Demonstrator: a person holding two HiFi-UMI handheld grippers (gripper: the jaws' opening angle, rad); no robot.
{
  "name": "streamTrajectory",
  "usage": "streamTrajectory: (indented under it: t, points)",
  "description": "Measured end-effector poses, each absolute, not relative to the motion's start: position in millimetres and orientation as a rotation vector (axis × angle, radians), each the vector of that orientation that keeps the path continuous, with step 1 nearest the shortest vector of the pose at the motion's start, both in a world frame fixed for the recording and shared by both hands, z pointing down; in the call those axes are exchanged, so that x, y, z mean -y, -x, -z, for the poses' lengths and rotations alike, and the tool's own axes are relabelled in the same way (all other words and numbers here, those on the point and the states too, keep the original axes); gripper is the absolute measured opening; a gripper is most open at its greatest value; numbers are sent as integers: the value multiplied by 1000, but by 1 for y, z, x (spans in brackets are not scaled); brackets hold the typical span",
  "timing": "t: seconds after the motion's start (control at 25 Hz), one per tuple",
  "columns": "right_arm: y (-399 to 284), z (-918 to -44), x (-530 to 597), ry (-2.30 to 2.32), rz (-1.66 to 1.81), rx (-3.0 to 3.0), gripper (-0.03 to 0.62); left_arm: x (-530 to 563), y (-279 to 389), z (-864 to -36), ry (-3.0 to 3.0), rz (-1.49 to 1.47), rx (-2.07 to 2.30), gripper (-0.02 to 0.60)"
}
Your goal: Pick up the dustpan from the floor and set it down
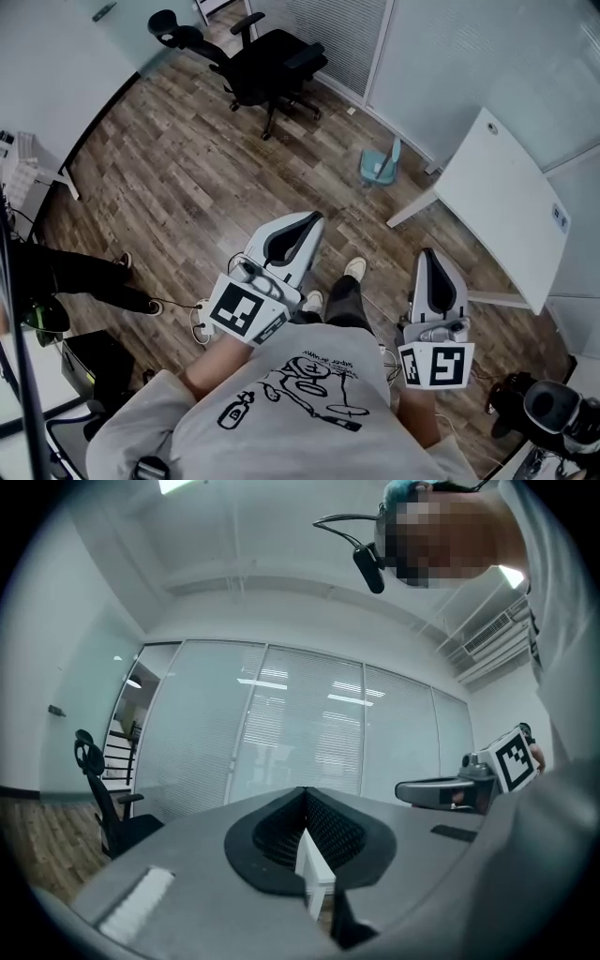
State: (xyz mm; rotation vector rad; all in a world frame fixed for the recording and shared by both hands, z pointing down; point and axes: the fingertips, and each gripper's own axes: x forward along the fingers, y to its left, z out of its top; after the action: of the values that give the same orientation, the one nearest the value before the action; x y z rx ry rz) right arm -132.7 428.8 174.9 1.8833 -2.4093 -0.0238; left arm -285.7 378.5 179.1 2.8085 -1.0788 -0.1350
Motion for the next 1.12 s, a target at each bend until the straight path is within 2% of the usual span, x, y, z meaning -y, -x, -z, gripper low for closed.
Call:
streamTrajectory:
  t: [0.36,1.12]
  points:
    - [98,-184,-384,-1900,-23,2414,6,-340,243,-186,-2822,93,1020,-5]
    - [-56,-189,-240,-1861,-58,2468,6,-204,94,-188,-2827,9,1070,-5]
